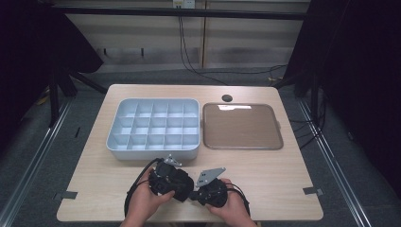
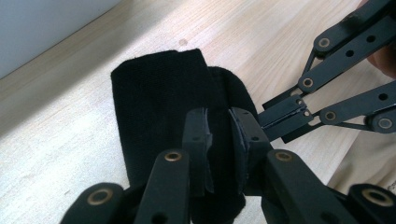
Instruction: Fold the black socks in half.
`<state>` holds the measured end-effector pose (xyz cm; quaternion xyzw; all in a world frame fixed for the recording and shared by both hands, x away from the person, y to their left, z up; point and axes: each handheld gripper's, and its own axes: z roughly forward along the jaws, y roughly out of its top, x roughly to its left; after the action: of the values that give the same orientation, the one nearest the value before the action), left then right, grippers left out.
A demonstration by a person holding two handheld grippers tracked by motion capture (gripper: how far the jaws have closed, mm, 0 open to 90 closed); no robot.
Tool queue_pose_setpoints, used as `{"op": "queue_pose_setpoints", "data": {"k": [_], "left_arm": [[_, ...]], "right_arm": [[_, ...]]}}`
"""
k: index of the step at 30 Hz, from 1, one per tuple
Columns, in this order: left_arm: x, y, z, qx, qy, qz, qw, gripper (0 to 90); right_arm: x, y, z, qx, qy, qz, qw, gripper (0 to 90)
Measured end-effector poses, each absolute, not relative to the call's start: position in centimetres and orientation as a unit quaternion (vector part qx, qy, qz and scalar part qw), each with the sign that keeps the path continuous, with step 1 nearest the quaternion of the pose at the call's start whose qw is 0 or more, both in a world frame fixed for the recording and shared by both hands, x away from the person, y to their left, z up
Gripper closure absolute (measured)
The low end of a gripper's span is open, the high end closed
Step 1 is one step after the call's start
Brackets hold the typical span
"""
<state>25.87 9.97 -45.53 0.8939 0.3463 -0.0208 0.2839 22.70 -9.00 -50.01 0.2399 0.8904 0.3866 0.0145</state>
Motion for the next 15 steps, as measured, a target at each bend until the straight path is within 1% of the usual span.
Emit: {"op": "queue_pose_setpoints", "data": {"k": [15], "left_arm": [[25.91,9.73,-45.86,0.896,0.344,-0.016,0.279,78.0]], "right_arm": [[22.69,-9.62,-49.94,0.247,0.889,0.384,0.019,88.5]]}}
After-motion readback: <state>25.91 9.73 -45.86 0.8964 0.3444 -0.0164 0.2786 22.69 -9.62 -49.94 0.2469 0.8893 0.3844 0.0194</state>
